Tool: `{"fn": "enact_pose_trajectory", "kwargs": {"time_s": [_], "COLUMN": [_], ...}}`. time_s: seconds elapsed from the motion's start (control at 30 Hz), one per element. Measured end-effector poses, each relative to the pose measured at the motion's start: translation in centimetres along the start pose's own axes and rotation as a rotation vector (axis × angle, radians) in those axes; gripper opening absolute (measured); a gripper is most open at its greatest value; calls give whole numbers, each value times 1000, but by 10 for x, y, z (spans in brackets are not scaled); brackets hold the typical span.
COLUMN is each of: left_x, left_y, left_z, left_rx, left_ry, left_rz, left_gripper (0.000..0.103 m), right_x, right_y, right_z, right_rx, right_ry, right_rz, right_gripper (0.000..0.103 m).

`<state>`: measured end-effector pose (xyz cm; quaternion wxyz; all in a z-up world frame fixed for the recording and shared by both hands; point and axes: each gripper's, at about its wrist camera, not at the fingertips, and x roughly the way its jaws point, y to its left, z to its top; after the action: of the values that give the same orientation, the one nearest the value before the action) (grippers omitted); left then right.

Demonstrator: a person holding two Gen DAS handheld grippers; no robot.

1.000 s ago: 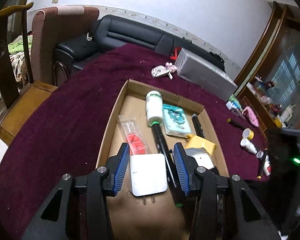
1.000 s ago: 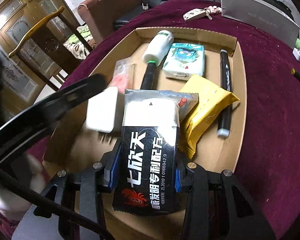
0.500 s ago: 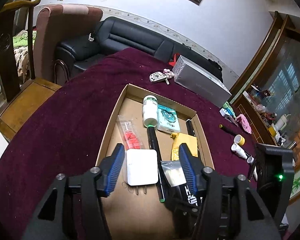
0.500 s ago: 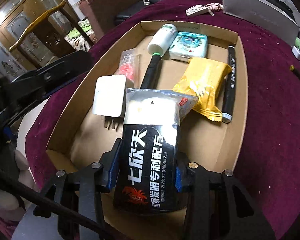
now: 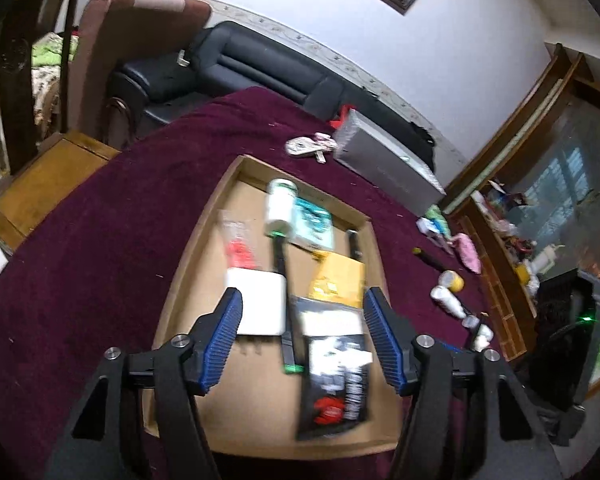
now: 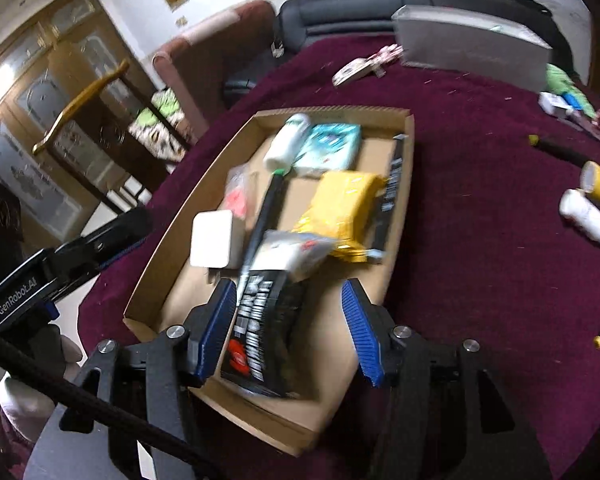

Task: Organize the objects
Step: 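Place the charger and battery pack into the tray and open both grippers, then move both grippers to the table and grasp a black marker with the left gripper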

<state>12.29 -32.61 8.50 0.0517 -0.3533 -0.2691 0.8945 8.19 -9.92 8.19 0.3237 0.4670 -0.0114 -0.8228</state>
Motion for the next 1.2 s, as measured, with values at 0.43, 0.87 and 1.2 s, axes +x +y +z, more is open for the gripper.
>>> {"fn": "enact_pose_trajectory", "kwargs": {"time_s": [0.43,0.87,1.2], "left_x": [39,134,201], "left_y": [-120,-246,-315], "left_z": [-26,-93,-124], "left_rx": [171,436,705], "left_ry": [191,373,344], "left_rz": [-201,-202,-174], "left_gripper": [62,62,61], "right_x": [-101,-164,-158], "right_y": [-133,-284,-331], "right_z": [-37,-75,-71], "right_rx": [186,513,556], "right_ry": [-153,-325,-410], "right_rz": [-175,-277,-277], "right_gripper": [58,62,62]}}
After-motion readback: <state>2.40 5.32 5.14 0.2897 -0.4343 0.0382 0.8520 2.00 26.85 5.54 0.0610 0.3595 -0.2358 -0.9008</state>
